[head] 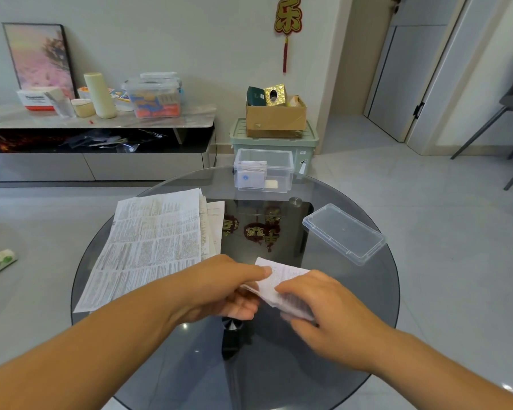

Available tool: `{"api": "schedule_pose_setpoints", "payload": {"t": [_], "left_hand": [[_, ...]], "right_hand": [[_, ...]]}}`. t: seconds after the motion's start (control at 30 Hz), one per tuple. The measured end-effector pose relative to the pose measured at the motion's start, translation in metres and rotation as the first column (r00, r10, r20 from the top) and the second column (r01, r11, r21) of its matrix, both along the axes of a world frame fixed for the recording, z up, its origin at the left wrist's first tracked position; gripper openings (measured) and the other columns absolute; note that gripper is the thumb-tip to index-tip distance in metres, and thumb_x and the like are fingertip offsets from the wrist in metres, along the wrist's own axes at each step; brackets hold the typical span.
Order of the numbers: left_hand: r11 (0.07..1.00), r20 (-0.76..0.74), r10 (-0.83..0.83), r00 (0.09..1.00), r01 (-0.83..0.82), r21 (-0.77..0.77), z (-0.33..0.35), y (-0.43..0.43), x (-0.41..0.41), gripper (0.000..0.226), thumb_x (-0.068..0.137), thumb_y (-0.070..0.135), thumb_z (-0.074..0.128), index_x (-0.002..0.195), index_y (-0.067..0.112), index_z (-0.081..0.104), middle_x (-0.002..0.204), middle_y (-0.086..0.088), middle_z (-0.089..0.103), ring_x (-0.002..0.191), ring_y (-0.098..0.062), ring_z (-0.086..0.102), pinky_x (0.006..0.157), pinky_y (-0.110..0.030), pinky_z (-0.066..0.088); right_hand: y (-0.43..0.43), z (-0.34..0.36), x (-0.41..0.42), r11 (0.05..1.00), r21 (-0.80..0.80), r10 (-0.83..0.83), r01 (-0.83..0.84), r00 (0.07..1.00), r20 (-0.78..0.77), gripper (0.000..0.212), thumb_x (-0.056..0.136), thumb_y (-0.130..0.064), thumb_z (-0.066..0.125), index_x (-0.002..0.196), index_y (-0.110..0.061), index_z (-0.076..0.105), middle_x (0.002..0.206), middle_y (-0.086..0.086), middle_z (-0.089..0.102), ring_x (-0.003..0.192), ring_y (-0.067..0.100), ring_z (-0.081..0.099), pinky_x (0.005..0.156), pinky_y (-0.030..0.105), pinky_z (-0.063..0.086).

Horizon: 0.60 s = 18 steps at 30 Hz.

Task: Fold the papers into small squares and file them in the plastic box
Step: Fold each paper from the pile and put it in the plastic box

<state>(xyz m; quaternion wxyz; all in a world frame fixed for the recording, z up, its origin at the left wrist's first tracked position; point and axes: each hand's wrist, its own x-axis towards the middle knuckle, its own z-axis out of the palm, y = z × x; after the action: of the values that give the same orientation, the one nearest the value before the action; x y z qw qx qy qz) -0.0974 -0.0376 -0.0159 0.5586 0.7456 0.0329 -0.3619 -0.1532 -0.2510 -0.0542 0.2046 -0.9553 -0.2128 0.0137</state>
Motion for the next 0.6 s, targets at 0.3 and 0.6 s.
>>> {"api": "schedule_pose_setpoints", "payload": {"t": [0.3, 0.6], "left_hand": [[0.819, 0.313, -0.397, 0.863, 0.179, 0.544, -0.009, -0.004, -0.008, 0.048, 0.082, 0.062, 0.071, 0.103, 0.019, 0.064, 0.076, 0.001, 0.065, 0.061, -0.011, 0.067, 0.058, -0.022, 0.057], [0.64, 0.329, -0.468, 0.82, 0.059, 0.766, -0.023, -0.015, 0.007, 0.051, 0.074, 0.067, 0.076, 0.087, 0.022, 0.054, 0.08, 0.002, 0.066, 0.067, -0.015, 0.071, 0.073, -0.03, 0.062]], "right_hand": [[-0.002, -0.001, 0.016, 0.923, 0.186, -0.289, 0.335, 0.928, -0.237, 0.053, 0.084, -0.044, 0.076, 0.125, -0.038, 0.044, 0.121, -0.017, 0.059, 0.109, 0.006, 0.057, 0.084, 0.026, 0.058], [-0.001, 0.003, 0.022, 0.939, -0.096, -0.341, 0.329, 0.928, -0.152, 0.071, 0.079, -0.068, 0.067, 0.138, -0.044, 0.035, 0.121, -0.012, 0.041, 0.119, 0.011, 0.035, 0.096, 0.032, 0.031]]}}
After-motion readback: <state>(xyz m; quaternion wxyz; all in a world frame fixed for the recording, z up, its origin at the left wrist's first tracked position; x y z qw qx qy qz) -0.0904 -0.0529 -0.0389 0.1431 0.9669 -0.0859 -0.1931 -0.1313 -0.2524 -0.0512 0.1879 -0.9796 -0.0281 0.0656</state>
